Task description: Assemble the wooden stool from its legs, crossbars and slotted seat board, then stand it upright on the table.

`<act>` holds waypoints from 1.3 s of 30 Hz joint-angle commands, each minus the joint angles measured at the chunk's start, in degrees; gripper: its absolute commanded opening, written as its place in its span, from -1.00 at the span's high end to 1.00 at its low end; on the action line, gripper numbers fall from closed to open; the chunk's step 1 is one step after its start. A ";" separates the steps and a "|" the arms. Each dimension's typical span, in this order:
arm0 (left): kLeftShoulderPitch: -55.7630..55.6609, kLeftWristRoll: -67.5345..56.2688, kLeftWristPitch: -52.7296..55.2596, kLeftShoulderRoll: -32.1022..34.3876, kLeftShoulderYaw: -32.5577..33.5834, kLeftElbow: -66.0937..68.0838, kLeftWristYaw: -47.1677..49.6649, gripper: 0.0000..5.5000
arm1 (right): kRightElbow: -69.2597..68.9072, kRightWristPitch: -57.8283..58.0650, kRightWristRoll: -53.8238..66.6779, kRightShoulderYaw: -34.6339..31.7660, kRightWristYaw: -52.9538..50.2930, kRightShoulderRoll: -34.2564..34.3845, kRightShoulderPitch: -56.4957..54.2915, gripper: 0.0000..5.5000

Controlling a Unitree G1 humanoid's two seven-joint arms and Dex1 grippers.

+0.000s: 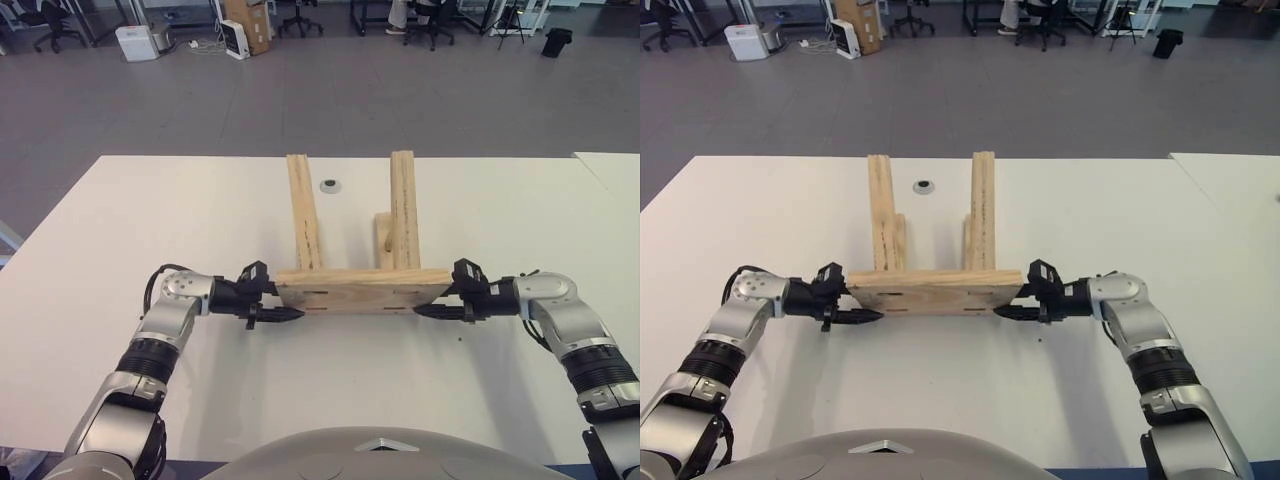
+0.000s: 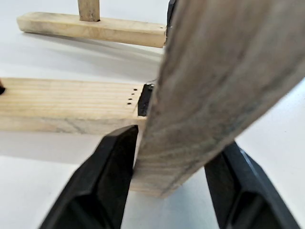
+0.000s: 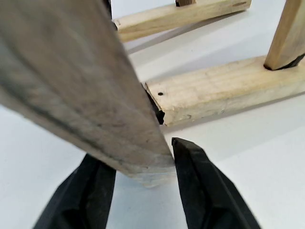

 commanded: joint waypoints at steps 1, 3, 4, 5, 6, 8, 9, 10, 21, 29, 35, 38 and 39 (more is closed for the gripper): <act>0.17 1.07 -0.81 0.48 0.15 0.89 -0.04 0.34 | -2.85 1.56 4.47 -3.14 1.23 0.78 -1.14 0.36; -0.31 -1.66 4.13 0.86 0.95 -2.88 -0.90 0.38 | -9.25 7.10 8.11 -4.29 2.36 -0.65 1.33 0.36; -0.42 -3.64 8.20 1.52 1.24 -6.08 -1.62 0.39 | -12.87 10.61 10.13 -4.97 2.73 -1.55 2.48 0.36; -1.02 -8.04 17.07 3.64 1.50 -12.36 -2.75 0.39 | -18.61 17.18 14.07 -6.33 2.50 -3.43 3.56 0.38; -2.60 -14.33 27.91 5.93 2.76 -18.71 -3.04 0.39 | -24.71 25.32 19.19 -7.88 1.67 -5.96 4.09 0.39; -7.82 -29.16 52.46 12.77 6.27 -28.61 -3.99 0.39 | -35.54 42.69 32.45 -11.81 -0.93 -11.39 3.73 0.41; -10.85 -34.92 62.27 16.02 7.11 -31.40 -5.20 0.39 | -39.24 49.64 39.70 -13.67 -2.13 -13.79 2.65 0.42; -14.02 -39.88 71.07 18.41 7.45 -33.29 -6.24 0.39 | -41.59 54.82 47.34 -15.29 -3.51 -15.81 0.73 0.43; -38.42 -78.02 92.87 15.98 -2.33 8.69 21.04 0.49 | -14.01 60.74 96.18 -23.02 -38.44 -8.28 -11.09 0.51; -22.55 -92.13 68.98 1.70 5.40 8.75 74.06 0.49 | -16.99 38.14 95.49 -24.46 -103.17 14.02 -3.34 0.51; -34.61 -79.59 56.41 -7.04 12.03 21.17 78.72 0.42 | -17.34 32.06 92.38 -24.26 -115.50 14.33 -5.91 0.41; -37.30 -75.07 54.88 -8.11 13.34 24.00 82.74 0.18 | -15.24 29.18 91.56 -25.46 -118.96 13.70 -9.62 0.14; -37.40 -73.30 53.22 -8.07 14.65 24.42 83.87 0.11 | -13.93 28.23 91.08 -26.43 -119.69 13.12 -11.17 0.06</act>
